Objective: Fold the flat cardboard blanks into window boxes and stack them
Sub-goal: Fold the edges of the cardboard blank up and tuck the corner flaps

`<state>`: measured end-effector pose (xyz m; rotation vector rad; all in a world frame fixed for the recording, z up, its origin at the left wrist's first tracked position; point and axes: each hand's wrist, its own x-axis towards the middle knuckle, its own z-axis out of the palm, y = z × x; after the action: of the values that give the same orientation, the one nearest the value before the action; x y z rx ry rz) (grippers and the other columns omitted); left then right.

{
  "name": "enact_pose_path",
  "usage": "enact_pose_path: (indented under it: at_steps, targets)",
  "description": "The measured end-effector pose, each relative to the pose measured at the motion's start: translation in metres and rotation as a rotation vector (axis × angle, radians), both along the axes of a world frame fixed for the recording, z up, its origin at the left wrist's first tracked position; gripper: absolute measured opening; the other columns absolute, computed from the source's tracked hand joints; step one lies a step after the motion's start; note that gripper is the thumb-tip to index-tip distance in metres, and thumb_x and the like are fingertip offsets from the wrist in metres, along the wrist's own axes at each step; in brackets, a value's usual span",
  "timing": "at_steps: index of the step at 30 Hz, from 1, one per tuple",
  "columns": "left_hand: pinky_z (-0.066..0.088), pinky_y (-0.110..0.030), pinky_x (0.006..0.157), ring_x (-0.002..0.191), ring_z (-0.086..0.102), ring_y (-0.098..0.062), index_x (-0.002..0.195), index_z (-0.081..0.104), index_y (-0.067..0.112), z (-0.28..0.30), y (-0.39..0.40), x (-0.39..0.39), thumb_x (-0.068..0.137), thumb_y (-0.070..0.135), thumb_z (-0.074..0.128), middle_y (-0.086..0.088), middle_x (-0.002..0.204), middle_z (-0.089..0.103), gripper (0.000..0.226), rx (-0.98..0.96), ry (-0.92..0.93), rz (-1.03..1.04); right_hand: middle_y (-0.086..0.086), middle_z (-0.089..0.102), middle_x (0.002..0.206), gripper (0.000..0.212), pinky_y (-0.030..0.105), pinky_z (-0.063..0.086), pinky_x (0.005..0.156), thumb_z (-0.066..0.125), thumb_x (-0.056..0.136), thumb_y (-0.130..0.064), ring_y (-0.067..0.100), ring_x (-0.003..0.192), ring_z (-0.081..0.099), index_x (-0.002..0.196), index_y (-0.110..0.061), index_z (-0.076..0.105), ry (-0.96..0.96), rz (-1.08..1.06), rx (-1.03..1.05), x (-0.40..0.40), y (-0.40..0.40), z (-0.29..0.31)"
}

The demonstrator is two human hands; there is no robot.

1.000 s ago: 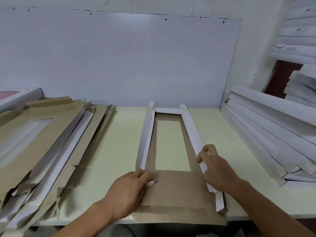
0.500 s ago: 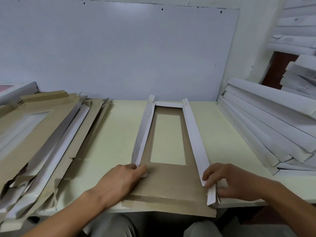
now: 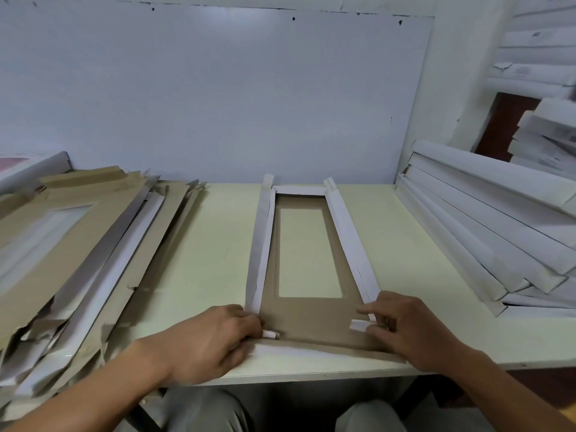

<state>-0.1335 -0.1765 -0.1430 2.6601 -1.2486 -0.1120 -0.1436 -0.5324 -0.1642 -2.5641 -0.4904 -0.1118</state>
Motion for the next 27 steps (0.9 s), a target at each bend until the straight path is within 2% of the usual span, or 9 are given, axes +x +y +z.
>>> enact_pose_path:
  at_steps: [3,5,7,11,14,17,21,25,27]
  targets:
    - [0.04,-0.035,0.068,0.072,0.046,-0.022,0.091,0.049,0.016,-0.001,-0.005,0.0,0.105,0.038,0.035,0.0,0.077,0.055,0.03,-0.091,-0.017,0.078,-0.017,0.065,0.071,0.023,0.011,0.044,0.06,0.085,0.076,-0.025,0.007,0.065,0.06,0.076,-0.04,0.068,0.033,-0.048,0.095,0.0,-0.005,0.005]
    - [0.039,-0.038,0.062,0.063,0.042,-0.025,0.086,0.044,0.015,-0.002,-0.007,0.002,0.104,0.037,0.037,-0.004,0.068,0.052,0.03,-0.154,0.002,0.162,-0.017,0.067,0.068,0.022,0.012,0.046,0.057,0.084,0.076,-0.031,0.007,0.062,0.063,0.065,-0.037,0.067,0.078,-0.047,0.132,0.003,-0.009,0.006]
    - [0.04,-0.039,0.062,0.06,0.042,-0.025,0.085,0.044,0.016,-0.002,-0.01,0.005,0.104,0.036,0.04,-0.003,0.065,0.052,0.027,-0.223,0.047,0.244,-0.004,0.067,0.065,0.025,0.019,0.05,0.057,0.074,0.086,-0.036,0.011,0.058,0.063,0.063,-0.028,0.067,0.12,-0.03,0.19,0.006,-0.011,0.007]
    - [0.04,-0.034,0.063,0.061,0.044,-0.019,0.076,0.044,0.017,-0.003,-0.016,0.013,0.102,0.034,0.043,0.0,0.065,0.052,0.031,-0.273,0.126,0.405,0.014,0.068,0.077,0.064,0.034,0.059,0.064,0.045,0.088,-0.064,0.025,0.068,0.069,0.078,-0.006,0.069,0.297,-0.018,0.273,0.008,-0.015,0.013]
    - [0.038,-0.029,0.063,0.065,0.045,-0.014,0.071,0.047,0.014,-0.006,-0.019,0.02,0.099,0.029,0.047,0.003,0.071,0.05,0.032,-0.273,0.167,0.481,0.011,0.068,0.073,0.041,0.024,0.054,0.063,0.058,0.093,-0.046,0.019,0.063,0.069,0.076,-0.01,0.069,0.293,-0.002,0.183,0.012,-0.015,0.015]
    - [0.034,-0.028,0.056,0.055,0.039,-0.012,0.062,0.043,0.021,-0.006,-0.022,0.027,0.097,0.025,0.051,0.009,0.056,0.044,0.037,-0.3,0.246,0.545,0.003,0.068,0.059,0.031,0.02,0.05,0.056,0.058,0.098,-0.029,0.014,0.052,0.066,0.073,-0.011,0.065,0.336,-0.065,0.147,0.017,-0.011,0.016]
    - [0.033,-0.029,0.054,0.052,0.039,-0.011,0.058,0.04,0.022,-0.002,-0.026,0.036,0.095,0.025,0.052,0.01,0.051,0.044,0.039,-0.231,0.276,0.604,-0.008,0.061,0.051,0.026,0.017,0.045,0.047,0.056,0.1,-0.028,0.006,0.043,0.056,0.078,-0.015,0.064,0.349,-0.144,0.099,0.025,0.0,0.02]
    - [0.035,-0.029,0.056,0.066,0.05,-0.021,0.063,0.041,0.023,0.0,-0.035,0.039,0.094,0.029,0.044,0.005,0.068,0.052,0.032,-0.06,0.191,0.675,-0.011,0.057,0.062,0.005,0.016,0.036,0.055,0.062,0.095,-0.035,0.004,0.055,0.051,0.093,-0.03,0.061,0.221,-0.174,-0.091,0.025,0.011,0.018]
    - [0.036,-0.029,0.057,0.072,0.055,-0.023,0.066,0.042,0.026,-0.001,-0.039,0.039,0.095,0.033,0.041,0.004,0.076,0.055,0.03,0.01,0.161,0.701,-0.012,0.059,0.075,0.007,0.014,0.032,0.056,0.059,0.095,-0.041,0.005,0.066,0.056,0.092,-0.035,0.057,0.101,-0.213,-0.209,0.02,0.014,0.015]
